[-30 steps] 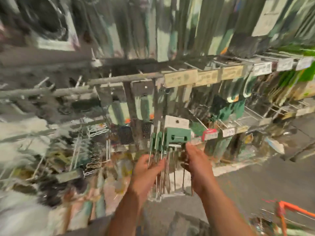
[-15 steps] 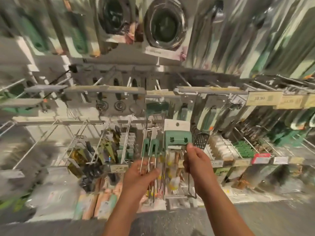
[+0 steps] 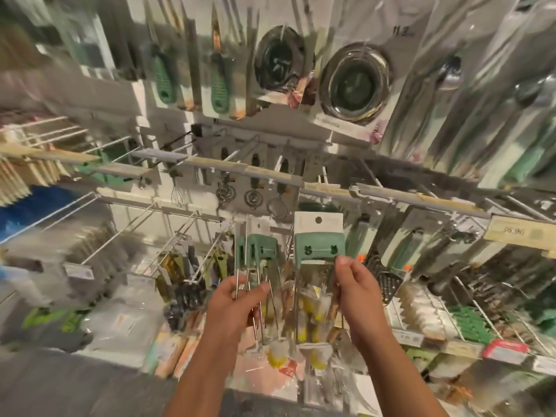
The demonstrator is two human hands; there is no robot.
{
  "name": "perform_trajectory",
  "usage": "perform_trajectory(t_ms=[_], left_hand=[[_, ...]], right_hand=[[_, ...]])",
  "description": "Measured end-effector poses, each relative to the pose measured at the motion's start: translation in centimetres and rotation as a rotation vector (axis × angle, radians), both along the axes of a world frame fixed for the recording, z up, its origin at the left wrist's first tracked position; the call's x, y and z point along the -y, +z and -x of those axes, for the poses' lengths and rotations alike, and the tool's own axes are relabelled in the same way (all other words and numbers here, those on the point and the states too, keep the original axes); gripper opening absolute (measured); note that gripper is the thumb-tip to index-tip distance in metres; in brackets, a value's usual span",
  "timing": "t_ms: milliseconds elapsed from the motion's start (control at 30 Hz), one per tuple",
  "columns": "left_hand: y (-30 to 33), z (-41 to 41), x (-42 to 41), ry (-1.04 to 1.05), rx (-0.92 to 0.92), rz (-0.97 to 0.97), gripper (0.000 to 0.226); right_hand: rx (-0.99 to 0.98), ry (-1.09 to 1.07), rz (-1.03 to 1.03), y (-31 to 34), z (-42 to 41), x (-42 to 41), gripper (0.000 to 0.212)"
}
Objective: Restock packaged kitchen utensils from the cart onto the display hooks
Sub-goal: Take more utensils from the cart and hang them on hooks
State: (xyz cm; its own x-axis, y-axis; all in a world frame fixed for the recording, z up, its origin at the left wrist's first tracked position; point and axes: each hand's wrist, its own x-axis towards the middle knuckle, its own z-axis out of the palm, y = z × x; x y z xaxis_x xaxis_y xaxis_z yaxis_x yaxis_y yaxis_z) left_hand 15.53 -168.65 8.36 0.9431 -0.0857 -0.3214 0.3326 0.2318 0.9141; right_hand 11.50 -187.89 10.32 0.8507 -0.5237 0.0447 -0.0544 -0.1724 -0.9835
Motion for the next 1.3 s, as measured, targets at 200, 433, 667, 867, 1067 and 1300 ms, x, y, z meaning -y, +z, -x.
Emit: perform_trajectory(t_ms=[200,433,667,867,1067,1300], left_hand=[[1.0,-0.8,0.3,0.040,0.045,0.011,0.033],[0.6,-0.5,0.1,0.053,0.115,-0.026,0.036],[0.1,-1.1,-0.6,0.094,0.127,-0.021,0.039],[0.4,-0.7,0.0,0.062,0.131,0.006,0.031],[-0.3,0.1,0.9,0.047,0.038,0.054,0.050],[-0.5,0.6,2.0,-0.021,0.030,0.023,0.028]], right_hand=[[0.054,-0.022,0.040,0.8,-1.4,-0.1,0.041],[0.110,-0.140,-0.088,0.2,-2.8,-0.7,0.028],[-0.013,-0.126,-0.129,0.4,-5.2,0.1,0.040],[-0.166,-0.052,-0.159,0.4,-5.7,0.7,0.061],[-0.144,0.026,-0.283,-1.2,-3.5,-0.3,0.032],[-0.181,0.185,-0.308,-0.7,-3.1,-2.0,0.026]])
